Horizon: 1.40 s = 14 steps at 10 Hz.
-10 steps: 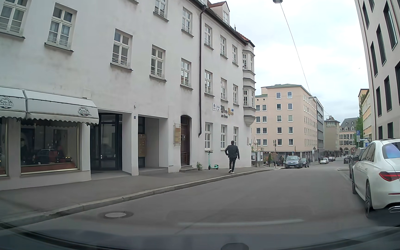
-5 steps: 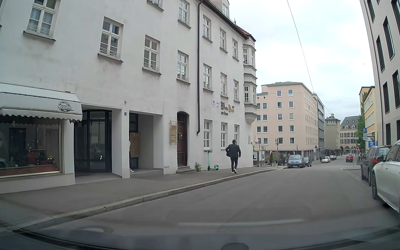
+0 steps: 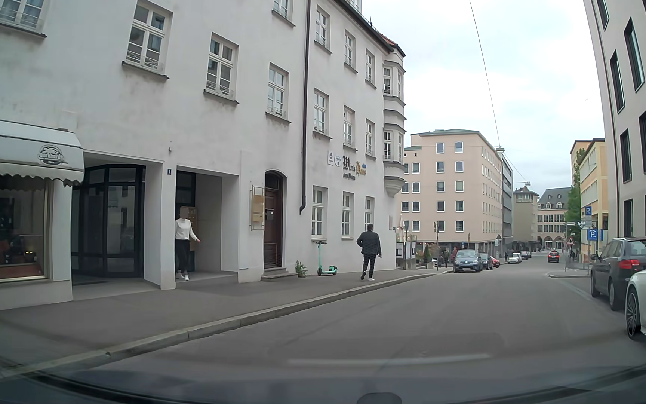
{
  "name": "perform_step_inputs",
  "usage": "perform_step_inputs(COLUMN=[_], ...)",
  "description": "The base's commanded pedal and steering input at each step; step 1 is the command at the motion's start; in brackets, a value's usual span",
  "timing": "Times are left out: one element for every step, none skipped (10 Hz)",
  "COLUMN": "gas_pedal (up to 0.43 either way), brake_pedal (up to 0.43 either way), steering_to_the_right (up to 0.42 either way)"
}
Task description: Follow the waypoints while adhering to traffic rules and regulations
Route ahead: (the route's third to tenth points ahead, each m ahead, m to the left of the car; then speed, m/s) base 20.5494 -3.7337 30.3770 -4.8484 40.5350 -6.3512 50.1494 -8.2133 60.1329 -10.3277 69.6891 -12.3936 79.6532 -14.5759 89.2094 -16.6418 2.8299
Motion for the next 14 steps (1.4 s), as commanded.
perform_step_inputs(gas_pedal=[0.110,0.118,0.118,0.118,0.118,0.118,0.118,0.118,0.118,0.118,0.118,0.118,0.118,0.118], brake_pedal=[0.000,0.000,0.000,0.000,0.000,0.000,0.000,0.000,0.000,0.000,0.000,0.000,0.000,0.000], steering_to_the_right=[0.181,0.181,0.181,0.181,0.181,0.181,0.181,0.181,0.181,0.181,0.181,0.181,0.181,0.181])
